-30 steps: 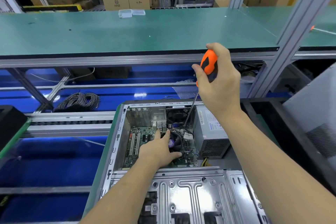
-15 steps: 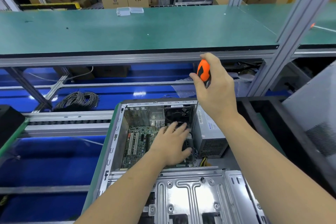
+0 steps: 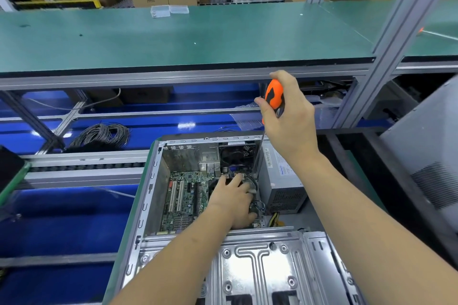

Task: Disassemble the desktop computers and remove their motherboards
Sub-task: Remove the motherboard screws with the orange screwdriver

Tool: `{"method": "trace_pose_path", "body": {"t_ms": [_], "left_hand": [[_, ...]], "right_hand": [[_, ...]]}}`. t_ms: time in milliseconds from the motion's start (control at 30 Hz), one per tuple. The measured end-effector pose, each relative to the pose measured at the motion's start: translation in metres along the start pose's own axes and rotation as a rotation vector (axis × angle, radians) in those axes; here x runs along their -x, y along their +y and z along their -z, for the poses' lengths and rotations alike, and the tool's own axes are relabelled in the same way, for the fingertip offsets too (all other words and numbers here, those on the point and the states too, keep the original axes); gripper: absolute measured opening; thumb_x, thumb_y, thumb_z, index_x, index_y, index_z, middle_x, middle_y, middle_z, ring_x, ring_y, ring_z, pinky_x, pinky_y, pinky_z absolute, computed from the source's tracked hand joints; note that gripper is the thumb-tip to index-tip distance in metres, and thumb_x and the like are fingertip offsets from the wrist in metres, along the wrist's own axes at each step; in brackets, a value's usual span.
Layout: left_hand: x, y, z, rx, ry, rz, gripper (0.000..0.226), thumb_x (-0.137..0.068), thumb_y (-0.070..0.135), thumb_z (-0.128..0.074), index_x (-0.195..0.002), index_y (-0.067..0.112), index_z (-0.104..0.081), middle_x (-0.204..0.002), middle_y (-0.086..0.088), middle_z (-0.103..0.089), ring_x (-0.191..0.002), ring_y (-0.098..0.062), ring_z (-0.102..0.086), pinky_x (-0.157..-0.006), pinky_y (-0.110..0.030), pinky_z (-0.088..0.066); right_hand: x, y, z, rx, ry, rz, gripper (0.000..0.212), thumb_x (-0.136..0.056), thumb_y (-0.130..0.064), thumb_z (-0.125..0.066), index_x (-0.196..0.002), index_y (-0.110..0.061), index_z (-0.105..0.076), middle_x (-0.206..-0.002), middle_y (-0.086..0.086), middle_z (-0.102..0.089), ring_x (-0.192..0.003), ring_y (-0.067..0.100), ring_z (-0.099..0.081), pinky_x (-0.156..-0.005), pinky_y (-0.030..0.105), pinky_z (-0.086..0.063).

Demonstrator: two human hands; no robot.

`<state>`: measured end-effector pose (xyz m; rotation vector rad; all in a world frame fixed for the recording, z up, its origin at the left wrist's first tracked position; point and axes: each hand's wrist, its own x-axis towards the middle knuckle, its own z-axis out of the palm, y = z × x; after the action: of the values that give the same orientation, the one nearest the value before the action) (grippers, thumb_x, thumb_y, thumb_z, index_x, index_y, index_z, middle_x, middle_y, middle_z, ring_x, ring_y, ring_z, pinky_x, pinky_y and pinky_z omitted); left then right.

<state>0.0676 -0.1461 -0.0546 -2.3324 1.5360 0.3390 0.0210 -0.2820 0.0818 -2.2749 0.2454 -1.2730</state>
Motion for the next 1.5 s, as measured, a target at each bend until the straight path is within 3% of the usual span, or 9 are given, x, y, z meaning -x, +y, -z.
{"method": "trace_pose_path", "body": {"t_ms": [200,367,933,1033,1133,1233,1300,1400,1500], "left_hand": [[-0.001,0.000,-0.003,0.068,0.045,0.003,0.071,-0.096,0.061,-0.040,-0.154,0.021,-0.024,-0.154,-0.003,-0.036,-0.149,-0.028,-0.013,-0.115,-0.058,-0.016],[-0.001,0.001,0.001,-0.029,-0.010,0.010,0.069,-0.098,0.062,-0.034,-0.144,0.012,-0.046,-0.154,-0.005,-0.035,-0.150,-0.026,-0.007,-0.114,-0.059,-0.015],[-0.003,0.001,-0.002,-0.018,-0.058,0.011,0.073,-0.096,0.063,-0.035,-0.147,0.011,-0.043,-0.159,-0.005,-0.028,-0.152,-0.026,0.001,-0.118,-0.060,-0.009],[-0.003,0.001,-0.001,-0.008,-0.062,0.005,0.072,-0.096,0.061,-0.037,-0.148,0.011,-0.042,-0.160,-0.005,-0.027,-0.153,-0.026,0.001,-0.119,-0.060,-0.009],[-0.002,0.000,-0.001,0.006,-0.051,-0.001,0.070,-0.097,0.057,-0.040,-0.149,0.011,-0.040,-0.160,-0.006,-0.027,-0.153,-0.026,0.000,-0.119,-0.059,-0.010],[-0.001,-0.002,0.001,0.084,0.000,-0.007,0.063,-0.098,0.050,-0.042,-0.148,0.013,-0.044,-0.158,-0.004,-0.031,-0.152,-0.024,-0.005,-0.120,-0.057,-0.011],[0.003,-0.004,0.003,0.177,0.066,-0.008,0.056,-0.098,0.045,-0.042,-0.146,0.017,-0.047,-0.157,-0.001,-0.035,-0.152,-0.023,-0.010,-0.121,-0.053,-0.011],[0.011,-0.007,0.008,0.339,0.212,0.009,0.046,-0.098,0.037,-0.041,-0.140,0.024,-0.053,-0.154,0.005,-0.040,-0.152,-0.021,-0.015,-0.122,-0.046,-0.012],[0.027,-0.014,0.017,0.441,0.230,0.061,0.042,-0.099,0.038,-0.041,-0.137,0.028,-0.057,-0.150,0.006,-0.045,-0.150,-0.021,-0.021,-0.118,-0.044,-0.020]], "right_hand": [[-0.001,-0.001,-0.002,-0.001,0.007,-0.001,0.042,-0.093,-0.021,-0.069,-0.130,-0.011,-0.051,-0.097,-0.013,-0.044,-0.079,0.005,-0.038,-0.076,0.020,-0.039],[-0.001,0.000,-0.002,0.004,0.005,-0.017,0.042,-0.093,-0.020,-0.069,-0.130,-0.010,-0.052,-0.093,-0.012,-0.042,-0.076,0.006,-0.036,-0.074,0.022,-0.039],[-0.002,-0.002,0.000,0.012,-0.006,-0.027,0.042,-0.093,-0.021,-0.069,-0.130,-0.008,-0.053,-0.094,-0.011,-0.044,-0.077,0.005,-0.037,-0.074,0.018,-0.036],[-0.008,-0.012,0.003,0.014,-0.045,0.047,0.036,-0.093,-0.028,-0.069,-0.121,-0.008,-0.058,-0.084,-0.010,-0.045,-0.069,0.009,-0.039,-0.067,0.023,-0.039],[-0.027,-0.024,0.002,0.303,-0.036,0.076,0.037,-0.096,-0.048,-0.057,-0.093,-0.012,-0.058,-0.070,-0.007,-0.041,-0.064,0.022,-0.041,-0.055,0.030,-0.033],[-0.057,-0.033,0.004,0.727,-0.245,0.000,0.047,-0.100,-0.055,-0.045,-0.076,-0.015,-0.039,-0.059,-0.001,-0.029,-0.062,0.028,-0.038,-0.049,0.029,-0.017],[-0.081,-0.038,0.008,0.882,-0.423,0.022,0.055,-0.099,-0.058,-0.045,-0.065,-0.016,-0.034,-0.059,0.000,-0.030,-0.066,0.028,-0.041,-0.051,0.029,-0.020],[-0.106,-0.042,0.016,0.877,-0.719,0.043,0.050,-0.099,-0.053,-0.048,-0.065,-0.017,-0.037,-0.066,0.004,-0.040,-0.074,0.031,-0.047,-0.058,0.034,-0.034],[-0.113,-0.042,0.027,0.710,-0.999,0.086,0.028,-0.099,-0.041,-0.054,-0.085,-0.016,-0.050,-0.086,0.005,-0.056,-0.085,0.031,-0.052,-0.074,0.037,-0.045]]}}
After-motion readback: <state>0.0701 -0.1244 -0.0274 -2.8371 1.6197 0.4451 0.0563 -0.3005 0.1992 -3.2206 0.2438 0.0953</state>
